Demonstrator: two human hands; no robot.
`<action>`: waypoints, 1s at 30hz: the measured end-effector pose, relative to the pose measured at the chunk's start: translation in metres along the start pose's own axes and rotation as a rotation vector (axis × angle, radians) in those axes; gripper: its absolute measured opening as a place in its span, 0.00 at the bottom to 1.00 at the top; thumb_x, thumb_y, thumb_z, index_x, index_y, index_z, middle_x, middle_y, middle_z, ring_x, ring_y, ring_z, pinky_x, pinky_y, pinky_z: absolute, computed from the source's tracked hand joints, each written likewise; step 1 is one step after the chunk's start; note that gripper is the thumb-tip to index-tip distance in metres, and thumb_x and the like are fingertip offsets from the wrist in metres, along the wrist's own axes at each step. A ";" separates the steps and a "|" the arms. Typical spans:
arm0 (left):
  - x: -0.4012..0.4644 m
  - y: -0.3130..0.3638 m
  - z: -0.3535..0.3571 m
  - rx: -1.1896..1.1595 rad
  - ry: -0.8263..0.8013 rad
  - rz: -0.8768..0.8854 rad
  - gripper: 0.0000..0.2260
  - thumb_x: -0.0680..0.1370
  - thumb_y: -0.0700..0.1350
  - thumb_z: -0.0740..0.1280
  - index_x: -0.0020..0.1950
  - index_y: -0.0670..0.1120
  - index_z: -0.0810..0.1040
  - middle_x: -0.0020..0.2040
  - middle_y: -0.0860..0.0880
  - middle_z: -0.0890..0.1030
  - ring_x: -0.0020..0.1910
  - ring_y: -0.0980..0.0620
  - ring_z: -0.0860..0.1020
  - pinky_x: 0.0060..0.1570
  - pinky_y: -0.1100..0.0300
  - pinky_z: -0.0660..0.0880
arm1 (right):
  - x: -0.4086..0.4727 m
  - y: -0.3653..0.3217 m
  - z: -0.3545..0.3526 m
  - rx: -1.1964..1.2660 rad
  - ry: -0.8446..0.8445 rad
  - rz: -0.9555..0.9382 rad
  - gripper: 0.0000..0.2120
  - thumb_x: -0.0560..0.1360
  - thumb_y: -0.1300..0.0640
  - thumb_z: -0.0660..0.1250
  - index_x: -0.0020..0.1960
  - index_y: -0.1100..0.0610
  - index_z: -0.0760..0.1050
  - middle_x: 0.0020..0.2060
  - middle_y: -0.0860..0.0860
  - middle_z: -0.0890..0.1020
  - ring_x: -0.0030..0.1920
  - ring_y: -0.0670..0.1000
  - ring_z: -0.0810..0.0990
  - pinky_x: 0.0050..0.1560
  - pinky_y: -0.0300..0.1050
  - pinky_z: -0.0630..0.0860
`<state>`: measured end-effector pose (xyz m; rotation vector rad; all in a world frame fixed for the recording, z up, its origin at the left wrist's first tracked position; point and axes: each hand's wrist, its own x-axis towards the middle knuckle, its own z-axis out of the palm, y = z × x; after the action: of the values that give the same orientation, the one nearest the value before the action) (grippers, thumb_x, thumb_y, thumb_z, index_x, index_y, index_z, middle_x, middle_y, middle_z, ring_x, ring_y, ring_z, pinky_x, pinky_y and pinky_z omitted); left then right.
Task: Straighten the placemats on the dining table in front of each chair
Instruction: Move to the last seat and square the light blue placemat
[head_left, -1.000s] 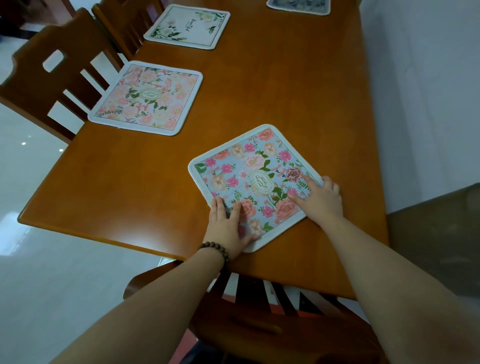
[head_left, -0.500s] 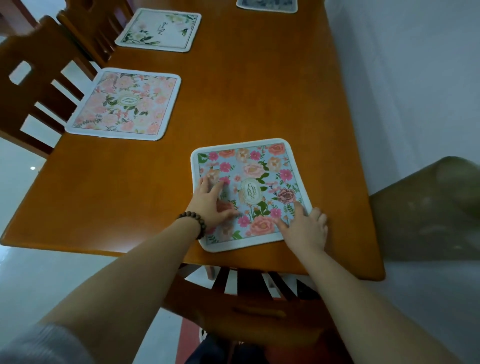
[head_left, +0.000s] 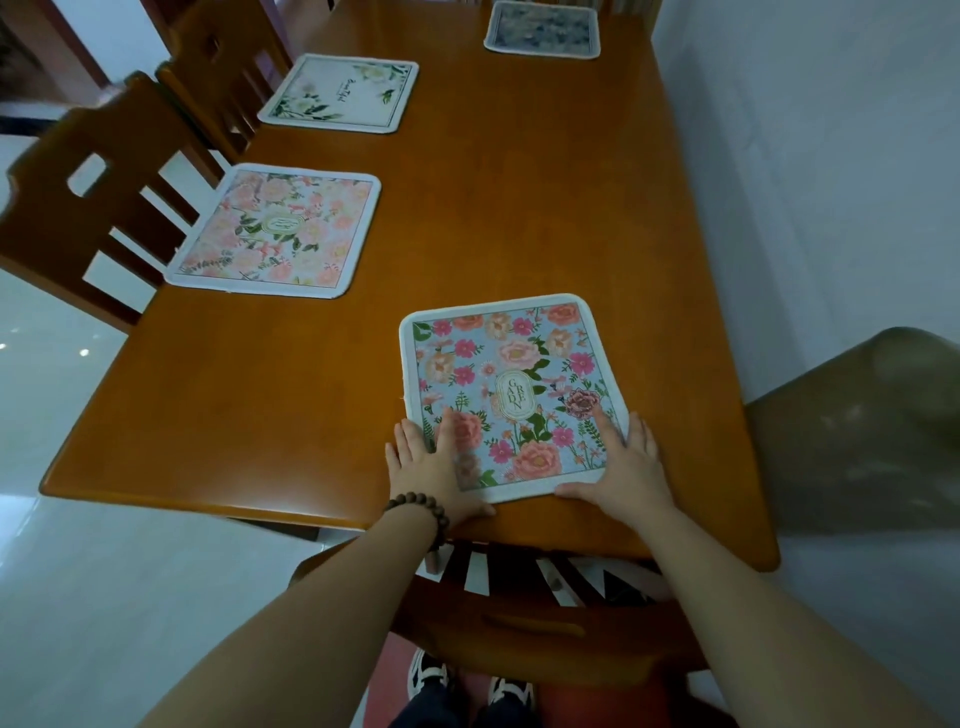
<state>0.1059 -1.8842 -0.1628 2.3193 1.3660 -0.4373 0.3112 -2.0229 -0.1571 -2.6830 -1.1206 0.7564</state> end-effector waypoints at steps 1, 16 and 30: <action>0.002 -0.003 -0.002 -0.033 0.015 0.020 0.63 0.58 0.70 0.73 0.73 0.57 0.28 0.76 0.35 0.40 0.75 0.38 0.39 0.72 0.43 0.40 | -0.002 -0.001 0.000 0.000 0.003 0.010 0.60 0.55 0.25 0.69 0.76 0.41 0.40 0.76 0.57 0.43 0.75 0.59 0.42 0.72 0.58 0.51; 0.011 -0.009 -0.021 -0.135 -0.063 0.129 0.61 0.61 0.60 0.79 0.75 0.58 0.33 0.76 0.43 0.33 0.75 0.45 0.35 0.73 0.51 0.43 | -0.022 -0.017 0.003 -0.049 0.027 0.143 0.55 0.59 0.29 0.71 0.76 0.47 0.48 0.75 0.60 0.48 0.73 0.62 0.49 0.71 0.57 0.56; -0.028 -0.011 -0.020 -0.207 -0.173 0.128 0.59 0.63 0.54 0.80 0.76 0.57 0.36 0.75 0.44 0.29 0.75 0.44 0.36 0.74 0.49 0.52 | -0.058 -0.019 0.006 -0.151 -0.056 0.170 0.52 0.59 0.37 0.77 0.73 0.48 0.52 0.67 0.59 0.59 0.66 0.59 0.59 0.63 0.53 0.66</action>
<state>0.0847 -1.8902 -0.1343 2.1319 1.1186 -0.4248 0.2620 -2.0501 -0.1335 -2.9308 -1.0088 0.8076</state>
